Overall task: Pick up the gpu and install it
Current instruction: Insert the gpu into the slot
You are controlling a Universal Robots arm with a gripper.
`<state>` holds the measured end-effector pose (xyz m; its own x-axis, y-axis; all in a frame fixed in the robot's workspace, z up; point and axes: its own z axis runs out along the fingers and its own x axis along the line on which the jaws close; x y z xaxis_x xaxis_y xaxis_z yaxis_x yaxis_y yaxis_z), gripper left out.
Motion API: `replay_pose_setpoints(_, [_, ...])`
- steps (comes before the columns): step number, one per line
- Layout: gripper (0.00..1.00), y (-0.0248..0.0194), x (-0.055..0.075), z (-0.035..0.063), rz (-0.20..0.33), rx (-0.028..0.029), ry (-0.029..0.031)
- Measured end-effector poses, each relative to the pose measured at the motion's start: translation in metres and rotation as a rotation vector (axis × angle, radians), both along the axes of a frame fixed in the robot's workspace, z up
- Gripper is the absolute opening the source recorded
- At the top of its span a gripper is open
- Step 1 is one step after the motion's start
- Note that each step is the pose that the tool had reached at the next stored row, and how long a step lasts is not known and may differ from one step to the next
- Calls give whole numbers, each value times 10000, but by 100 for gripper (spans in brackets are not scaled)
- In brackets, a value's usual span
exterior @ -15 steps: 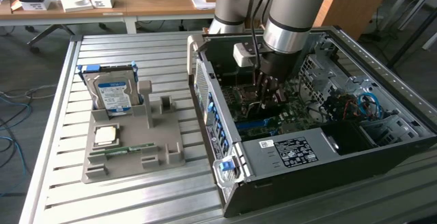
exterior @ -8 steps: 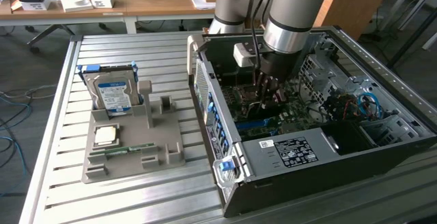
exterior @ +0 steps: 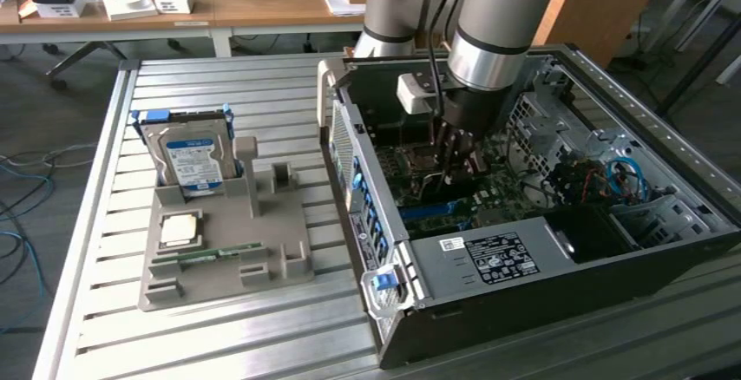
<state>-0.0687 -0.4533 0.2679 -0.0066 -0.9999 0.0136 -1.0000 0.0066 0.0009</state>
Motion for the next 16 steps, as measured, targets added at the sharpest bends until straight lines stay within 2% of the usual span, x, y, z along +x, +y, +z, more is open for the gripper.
replay_pose_setpoints(5, [26, 0, -1, 0, 53, 0, -68])
replay_pose_setpoints(16, [26, 0, -12, -2, 83, 0, -102])
